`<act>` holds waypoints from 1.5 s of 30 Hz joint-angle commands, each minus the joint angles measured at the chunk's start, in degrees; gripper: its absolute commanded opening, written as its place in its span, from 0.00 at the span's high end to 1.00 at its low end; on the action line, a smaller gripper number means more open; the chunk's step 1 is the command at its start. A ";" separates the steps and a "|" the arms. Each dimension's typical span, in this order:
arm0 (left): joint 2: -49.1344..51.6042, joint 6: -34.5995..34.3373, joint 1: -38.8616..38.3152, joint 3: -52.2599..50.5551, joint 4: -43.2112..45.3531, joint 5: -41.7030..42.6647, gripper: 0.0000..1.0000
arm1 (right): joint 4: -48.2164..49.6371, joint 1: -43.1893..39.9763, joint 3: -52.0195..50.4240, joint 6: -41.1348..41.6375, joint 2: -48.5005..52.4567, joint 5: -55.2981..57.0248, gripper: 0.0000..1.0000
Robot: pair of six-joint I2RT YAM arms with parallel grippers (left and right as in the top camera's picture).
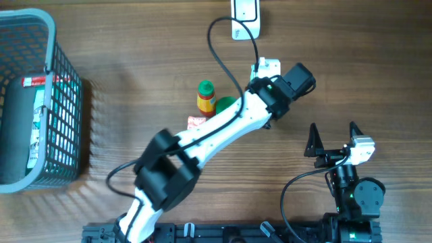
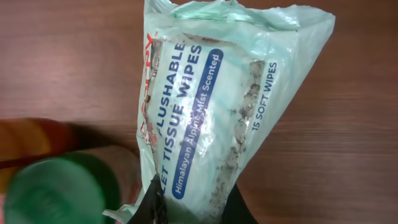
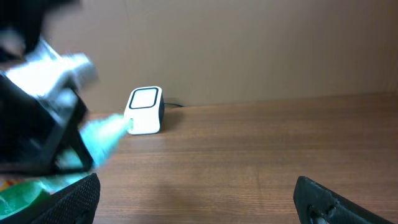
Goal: Scan the item barcode
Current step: 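Carry the wipes pack with left gripper toward the white scanner, then set the wipes pack right of the jar and release left gripper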
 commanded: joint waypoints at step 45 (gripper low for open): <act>-4.74 -9.94 0.50 8.83 -4.00 -1.22 0.17 | 0.22 0.17 -0.07 0.15 -0.22 -0.04 0.00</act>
